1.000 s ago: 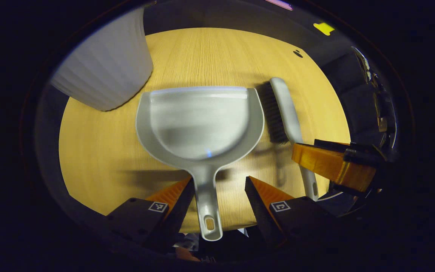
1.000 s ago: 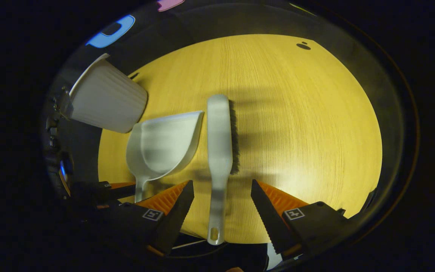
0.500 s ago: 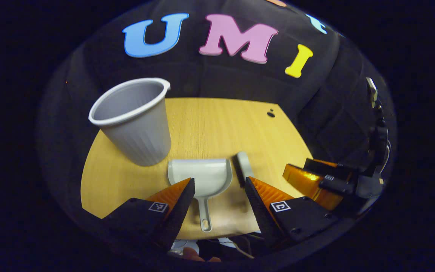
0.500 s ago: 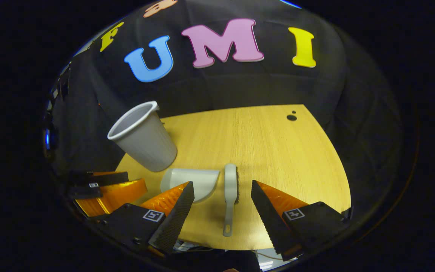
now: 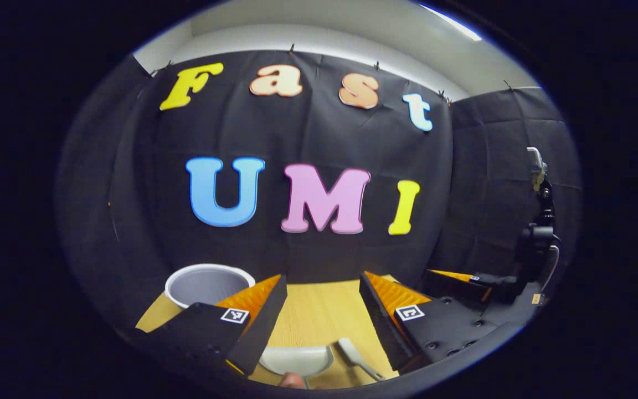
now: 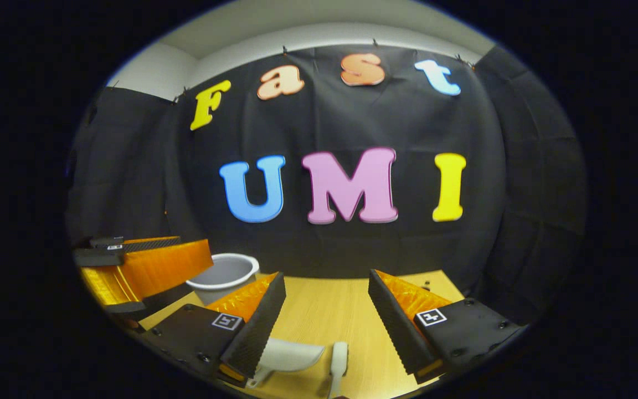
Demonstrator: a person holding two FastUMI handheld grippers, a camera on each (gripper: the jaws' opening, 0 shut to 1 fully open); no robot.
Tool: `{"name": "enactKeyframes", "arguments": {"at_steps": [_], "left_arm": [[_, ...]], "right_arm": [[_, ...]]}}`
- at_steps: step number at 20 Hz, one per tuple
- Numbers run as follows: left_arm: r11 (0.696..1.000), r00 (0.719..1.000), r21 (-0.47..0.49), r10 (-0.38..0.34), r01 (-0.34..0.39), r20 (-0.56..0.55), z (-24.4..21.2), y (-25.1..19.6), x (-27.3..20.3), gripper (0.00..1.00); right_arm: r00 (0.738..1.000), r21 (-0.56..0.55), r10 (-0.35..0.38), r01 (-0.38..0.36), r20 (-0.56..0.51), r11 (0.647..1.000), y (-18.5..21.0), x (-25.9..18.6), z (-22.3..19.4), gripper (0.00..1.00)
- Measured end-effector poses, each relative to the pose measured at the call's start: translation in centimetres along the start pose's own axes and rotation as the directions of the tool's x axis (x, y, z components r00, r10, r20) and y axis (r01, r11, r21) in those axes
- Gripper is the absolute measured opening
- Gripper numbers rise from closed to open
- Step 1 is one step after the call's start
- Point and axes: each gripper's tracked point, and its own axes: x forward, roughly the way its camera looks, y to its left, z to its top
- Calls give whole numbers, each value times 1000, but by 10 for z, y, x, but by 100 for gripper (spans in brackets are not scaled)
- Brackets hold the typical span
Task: Pick up the small broom and dustpan from the desktop, sweep the trash into the dustpan with the broom, and then empty the trash into the garbage bin.
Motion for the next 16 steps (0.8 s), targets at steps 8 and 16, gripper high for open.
{"name": "enactKeyframes", "arguments": {"at_steps": [8, 16], "left_arm": [[997, 992, -36, 67, -63, 106, 29, 18, -28, 82], [999, 986, 11, 50, -53, 160, 25, 31, -53, 82]], "right_arm": [[998, 9, -19, 18, 62, 1000, 10, -3, 19, 97], [993, 17, -93, 93, 68, 996, 13, -9, 12, 97]]}}
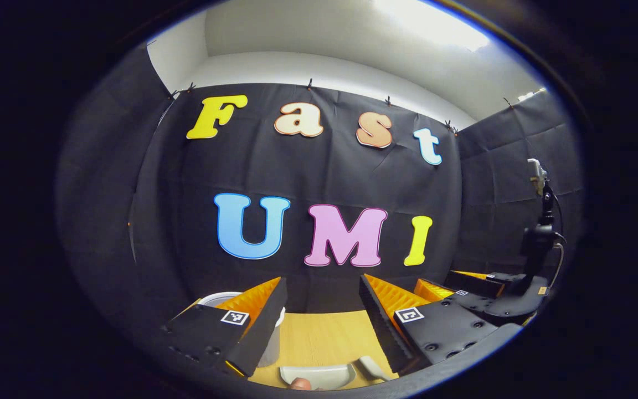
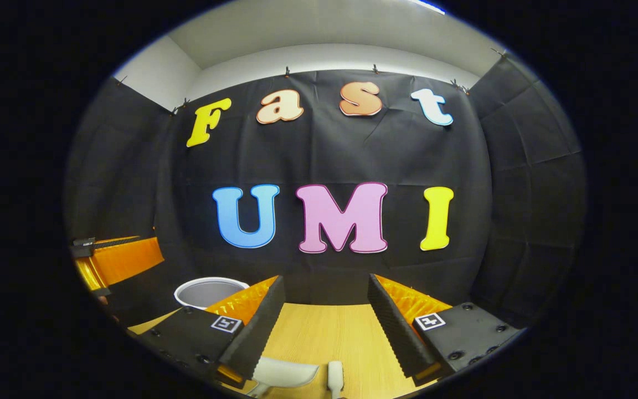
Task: Pick up the small broom and dustpan from the desktop, sweep the trash into the dustpan with the broom, and then empty the trash into the garbage bin.
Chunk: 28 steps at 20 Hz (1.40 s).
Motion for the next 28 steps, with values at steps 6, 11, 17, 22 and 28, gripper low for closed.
{"name": "enactKeyframes", "arguments": {"at_steps": [6, 11, 17, 22, 28], "left_arm": [[1000, 999, -16, -3, 2, -44, -24, 13, -16, 78], [1000, 998, -21, -14, 12, -68, -30, 17, -21, 78], [1000, 996, -28, -10, 8, -93, -37, 20, -23, 82], [999, 994, -32, -32, 28, -108, -39, 18, -22, 78], [999, 995, -23, -49, 47, -83, -36, 15, -26, 78]], "right_arm": [[998, 19, -34, 33, 48, 999, 11, -15, 10, 97], [996, 23, -44, 42, 83, 999, 15, -20, 20, 97], [995, 21, -60, 58, 84, 998, 15, -25, 20, 87], [994, 11, -66, 65, 90, 998, 17, -29, 20, 97], [992, 9, -77, 77, 103, 997, 17, -35, 25, 97]]}}
